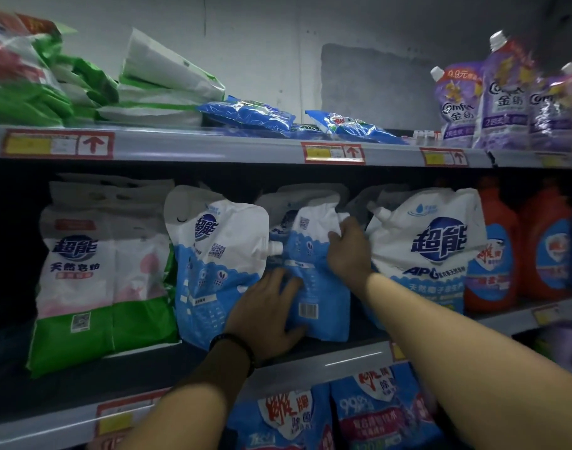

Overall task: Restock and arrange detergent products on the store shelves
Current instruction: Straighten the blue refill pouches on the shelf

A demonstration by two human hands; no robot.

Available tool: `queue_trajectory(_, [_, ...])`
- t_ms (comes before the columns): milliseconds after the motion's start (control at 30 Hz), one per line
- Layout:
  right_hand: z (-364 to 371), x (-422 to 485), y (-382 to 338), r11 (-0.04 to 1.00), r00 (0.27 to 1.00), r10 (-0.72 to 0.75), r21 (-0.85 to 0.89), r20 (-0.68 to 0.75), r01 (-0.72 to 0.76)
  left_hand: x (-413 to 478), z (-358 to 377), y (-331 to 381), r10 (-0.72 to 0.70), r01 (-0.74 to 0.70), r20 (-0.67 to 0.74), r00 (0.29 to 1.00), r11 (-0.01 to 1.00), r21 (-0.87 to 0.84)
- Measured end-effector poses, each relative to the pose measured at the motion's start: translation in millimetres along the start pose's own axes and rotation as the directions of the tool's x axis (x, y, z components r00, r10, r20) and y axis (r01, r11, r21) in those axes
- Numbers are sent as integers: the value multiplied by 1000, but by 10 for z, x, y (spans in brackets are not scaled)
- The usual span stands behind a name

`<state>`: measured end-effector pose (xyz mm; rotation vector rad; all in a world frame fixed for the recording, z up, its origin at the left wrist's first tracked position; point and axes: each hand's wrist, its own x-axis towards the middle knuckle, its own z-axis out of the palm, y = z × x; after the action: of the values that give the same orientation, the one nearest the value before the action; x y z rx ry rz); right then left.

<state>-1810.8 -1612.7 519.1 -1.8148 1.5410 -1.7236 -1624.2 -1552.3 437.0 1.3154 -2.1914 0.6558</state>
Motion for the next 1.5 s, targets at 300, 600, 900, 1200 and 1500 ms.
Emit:
queue_trajectory(300, [-512,-469,-719,941,970,-235,-264,-60,211,252,-208,639,-317,518,410,855,551,-655])
queue_trajectory(600, [-656,-621,-563,943,944,-283,-132,166,306,502,-122,837,-430,626,577,694,-35,-779])
queue_trajectory(900, [-442,-566,320,944,850,-2,-279,527,175,661,-109,396,-412,662,662,625,-170,-730])
queue_trajectory(1200, [-375,-752,757,944,881,-191,-164,432,286,1081,138,235,-747,744,445,494,99,-660])
queue_trajectory(1500, [-159,-804,883,876,798,-91,-334,595,349,1054,516,727,-943,770,95,319,200,-606])
